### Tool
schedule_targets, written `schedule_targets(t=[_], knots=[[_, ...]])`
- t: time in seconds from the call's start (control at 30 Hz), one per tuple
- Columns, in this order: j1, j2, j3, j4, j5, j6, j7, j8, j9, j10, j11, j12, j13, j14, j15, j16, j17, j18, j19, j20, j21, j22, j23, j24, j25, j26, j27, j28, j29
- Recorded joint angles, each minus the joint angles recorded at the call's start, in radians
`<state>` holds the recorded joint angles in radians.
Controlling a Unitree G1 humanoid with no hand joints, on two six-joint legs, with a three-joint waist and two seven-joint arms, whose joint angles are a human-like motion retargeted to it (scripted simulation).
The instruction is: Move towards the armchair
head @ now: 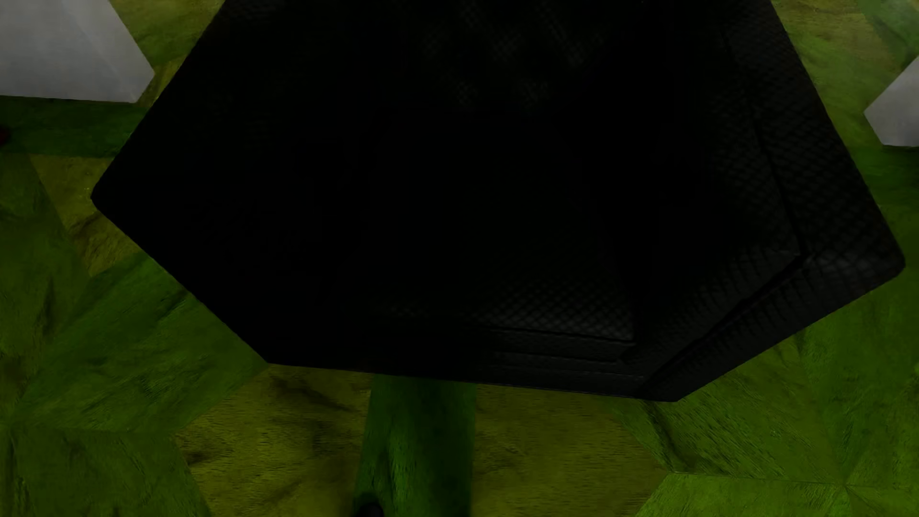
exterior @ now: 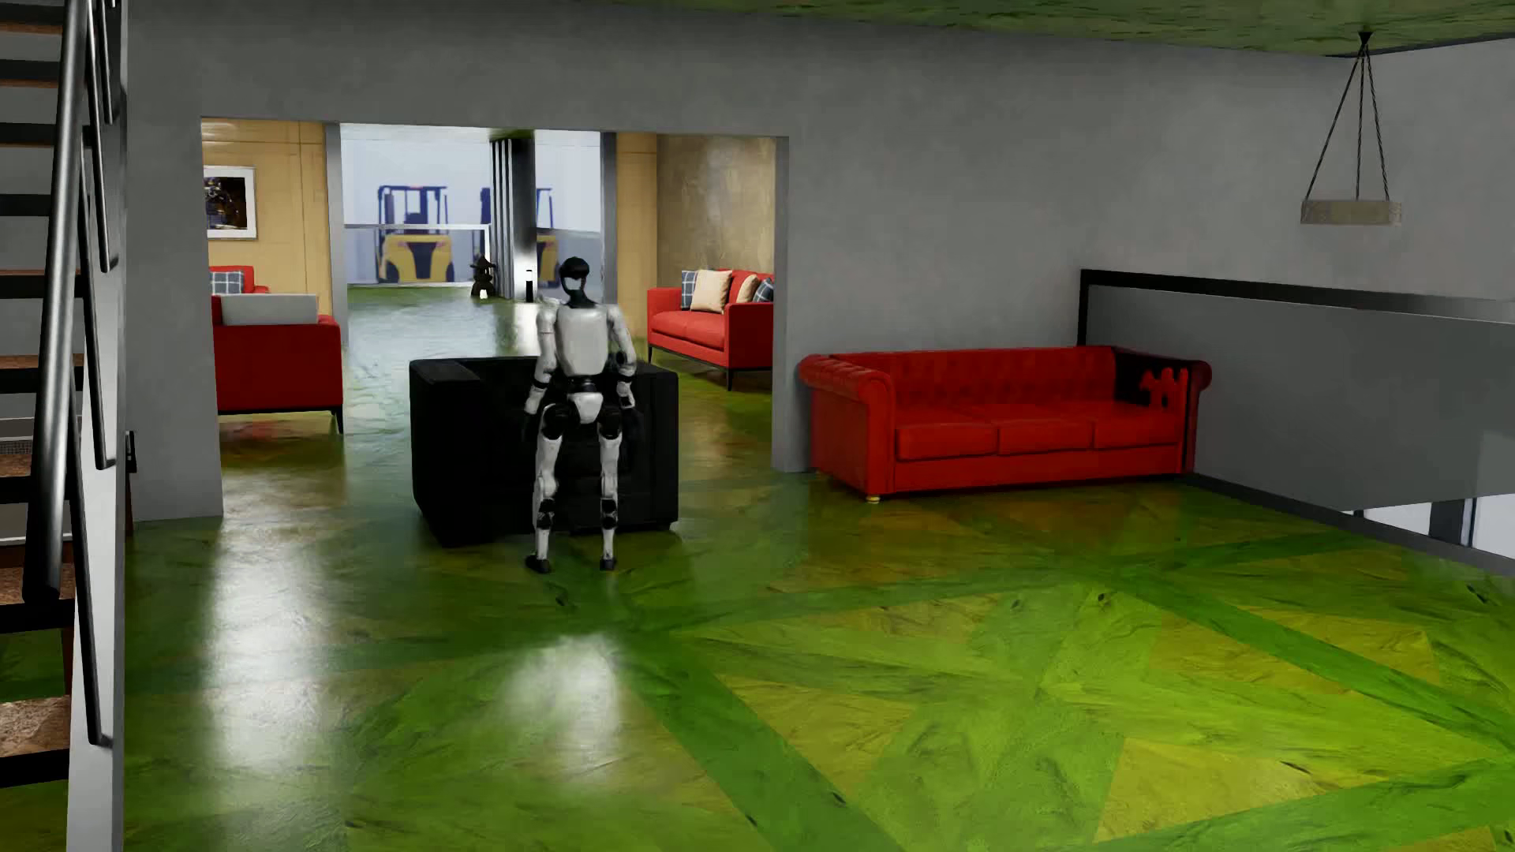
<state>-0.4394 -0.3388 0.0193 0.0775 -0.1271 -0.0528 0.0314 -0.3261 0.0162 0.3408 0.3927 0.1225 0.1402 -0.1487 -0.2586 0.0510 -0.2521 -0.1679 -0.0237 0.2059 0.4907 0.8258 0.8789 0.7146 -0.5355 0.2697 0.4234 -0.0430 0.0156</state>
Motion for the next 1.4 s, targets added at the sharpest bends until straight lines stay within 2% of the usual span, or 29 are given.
schedule_targets(t=[0.03, 0.07, 0.1, 0.13, 0.2, 0.27, 0.4, 0.43, 0.53, 0.57, 0.63, 0.67, 0.7, 0.73, 0.8, 0.87, 0.97, 1.03, 1.07, 1.17, 1.23, 1.3, 1.4], knots=[[-0.018, -0.011, -0.001, 0.006, -0.002, 0.004, -0.002, -0.013, 0.003, 0.015, 0.006, -0.006, -0.045, -0.021, 0.000, 0.009, -0.004, -0.050, -0.005, 0.004, 0.040, 0.001, 0.004, 0.011, -0.023, 0.003, -0.012, 0.001, 0.027], [-0.034, -0.019, -0.003, 0.017, -0.004, 0.010, 0.014, -0.022, 0.005, 0.057, 0.010, -0.009, -0.099, -0.034, 0.003, 0.008, -0.007, -0.054, -0.010, 0.010, 0.077, -0.009, 0.012, 0.012, -0.045, 0.006, -0.026, 0.019, 0.052], [-0.048, -0.025, -0.004, 0.040, -0.004, 0.016, 0.059, -0.028, 0.006, 0.131, 0.014, -0.007, -0.155, -0.056, 0.006, 0.007, -0.012, -0.024, -0.013, 0.017, 0.109, -0.022, 0.014, 0.009, -0.066, 0.002, -0.037, 0.039, 0.059], [-0.053, -0.030, -0.004, 0.072, -0.001, 0.023, 0.116, -0.032, 0.006, 0.217, 0.018, -0.004, -0.209, -0.091, 0.009, 0.006, -0.014, 0.006, -0.017, 0.021, 0.130, -0.037, 0.010, 0.006, -0.080, -0.004, -0.045, 0.053, 0.048], [-0.040, -0.039, 0.002, 0.121, 0.014, 0.037, 0.188, -0.030, 0.001, 0.375, 0.027, 0.015, -0.303, -0.158, 0.013, 0.009, -0.005, 0.052, -0.021, 0.028, 0.126, -0.067, -0.010, -0.006, -0.077, -0.031, -0.054, 0.066, -0.003], [-0.003, -0.048, 0.008, 0.103, 0.029, 0.054, 0.179, -0.024, -0.007, 0.445, 0.034, 0.028, -0.368, -0.165, 0.019, 0.013, 0.014, 0.010, -0.023, 0.025, 0.079, -0.089, -0.047, -0.009, -0.041, -0.044, -0.065, 0.061, -0.064], [0.165, -0.038, -0.003, 0.081, 0.049, 0.095, 0.275, -0.042, -0.034, 0.177, 0.013, 0.021, -0.404, -0.309, 0.043, 0.020, 0.032, 0.141, -0.016, -0.022, 0.003, -0.093, -0.144, 0.007, -0.013, -0.041, -0.114, 0.042, -0.140], [0.195, -0.031, -0.006, 0.063, 0.043, 0.104, 0.275, -0.048, -0.039, 0.112, 0.006, 0.012, -0.391, -0.300, 0.051, 0.020, 0.030, 0.164, -0.012, -0.042, -0.014, -0.084, -0.166, 0.015, -0.016, -0.043, -0.118, 0.036, -0.151], [0.224, -0.041, -0.009, 0.012, -0.011, 0.107, 0.255, -0.061, -0.044, 0.047, 0.050, -0.004, -0.305, -0.252, 0.057, 0.022, 0.043, 0.181, 0.007, -0.084, -0.074, -0.086, -0.190, 0.027, 0.001, -0.054, -0.126, 0.025, -0.172], [0.229, -0.056, -0.009, -0.006, -0.033, 0.104, 0.258, -0.055, -0.044, 0.039, 0.081, 0.004, -0.281, -0.249, 0.053, 0.020, 0.045, 0.183, 0.014, -0.086, -0.068, -0.106, -0.171, 0.022, -0.001, -0.063, -0.124, 0.026, -0.151], [0.235, -0.117, -0.005, -0.051, -0.096, 0.095, 0.275, -0.026, -0.041, 0.028, 0.192, 0.029, -0.247, -0.246, 0.047, 0.002, 0.036, 0.206, 0.028, -0.070, -0.052, -0.154, -0.110, -0.003, -0.020, -0.090, -0.104, 0.055, -0.055], [0.231, -0.163, -0.001, -0.074, -0.132, 0.087, 0.285, -0.010, -0.039, 0.036, 0.267, 0.032, -0.218, -0.247, 0.058, -0.012, 0.043, 0.220, 0.032, -0.055, -0.088, -0.165, -0.085, -0.022, -0.012, -0.089, -0.072, 0.076, -0.024], [0.225, -0.211, 0.003, -0.093, -0.168, 0.078, 0.297, 0.008, -0.035, 0.051, 0.344, 0.046, -0.192, -0.254, 0.082, -0.023, 0.058, 0.233, 0.034, -0.043, -0.148, -0.172, -0.053, -0.036, 0.015, -0.087, -0.033, 0.094, -0.025], [0.216, -0.259, 0.006, -0.112, -0.201, 0.067, 0.308, 0.025, -0.031, 0.069, 0.414, 0.055, -0.163, -0.262, 0.112, -0.030, 0.073, 0.246, 0.029, -0.036, -0.212, -0.168, -0.026, -0.043, 0.046, -0.081, 0.000, 0.103, -0.064], [0.199, -0.313, 0.012, -0.142, -0.274, 0.044, 0.322, -0.004, -0.026, 0.093, 0.491, 0.066, -0.093, -0.267, 0.164, -0.030, 0.077, 0.267, 0.012, -0.037, -0.260, -0.130, 0.023, -0.036, 0.065, -0.059, 0.020, 0.104, -0.128], [0.190, -0.278, 0.010, -0.157, -0.325, 0.023, 0.321, -0.114, -0.028, 0.095, 0.454, 0.073, -0.011, -0.259, 0.149, -0.017, 0.062, 0.275, -0.011, -0.041, -0.219, -0.062, 0.043, -0.023, 0.038, -0.037, 0.010, 0.089, -0.073], [0.197, -0.147, -0.006, -0.159, -0.281, -0.001, 0.304, -0.206, -0.037, 0.079, 0.259, 0.103, 0.100, -0.245, 0.032, -0.003, 0.055, 0.269, -0.021, -0.045, -0.205, 0.007, 0.033, 0.006, 0.033, -0.017, -0.009, 0.043, 0.025], [0.199, -0.115, -0.014, -0.148, -0.250, -0.013, 0.293, -0.221, -0.037, 0.079, 0.198, 0.127, 0.130, -0.242, 0.050, -0.008, 0.067, 0.261, -0.044, -0.014, -0.193, 0.011, 0.028, -0.004, 0.016, -0.021, -0.005, 0.048, 0.024], [0.200, -0.118, -0.017, -0.144, -0.249, -0.017, 0.293, -0.219, -0.035, 0.086, 0.205, 0.132, 0.132, -0.246, 0.061, -0.020, 0.065, 0.258, -0.046, 0.009, -0.164, 0.014, 0.028, -0.014, -0.008, -0.016, 0.001, 0.062, 0.033], [0.199, -0.132, -0.018, -0.138, -0.269, -0.038, 0.283, -0.213, -0.020, 0.118, 0.266, 0.115, 0.101, -0.257, 0.081, -0.053, 0.052, 0.252, -0.036, 0.055, -0.088, 0.032, 0.002, -0.036, -0.055, -0.003, -0.007, 0.077, 0.085], [0.194, -0.110, -0.012, -0.134, -0.275, -0.054, 0.265, -0.238, -0.012, 0.139, 0.266, 0.070, 0.071, -0.271, 0.076, -0.056, 0.055, 0.240, -0.038, 0.054, -0.082, 0.056, -0.036, -0.028, -0.049, 0.012, -0.013, 0.064, 0.068], [0.203, -0.074, -0.003, -0.126, -0.264, -0.067, 0.256, -0.267, -0.010, 0.139, 0.229, 0.029, 0.019, -0.289, 0.065, -0.061, 0.046, 0.212, -0.045, 0.048, -0.053, 0.057, -0.069, -0.019, -0.061, 0.002, -0.013, 0.062, 0.053], [0.219, -0.050, 0.016, -0.116, -0.238, -0.077, 0.258, -0.279, -0.015, 0.117, 0.184, -0.011, -0.094, -0.316, 0.077, -0.077, -0.005, 0.226, -0.040, 0.028, 0.024, -0.010, -0.111, -0.028, -0.132, -0.019, -0.034, 0.071, 0.068]])
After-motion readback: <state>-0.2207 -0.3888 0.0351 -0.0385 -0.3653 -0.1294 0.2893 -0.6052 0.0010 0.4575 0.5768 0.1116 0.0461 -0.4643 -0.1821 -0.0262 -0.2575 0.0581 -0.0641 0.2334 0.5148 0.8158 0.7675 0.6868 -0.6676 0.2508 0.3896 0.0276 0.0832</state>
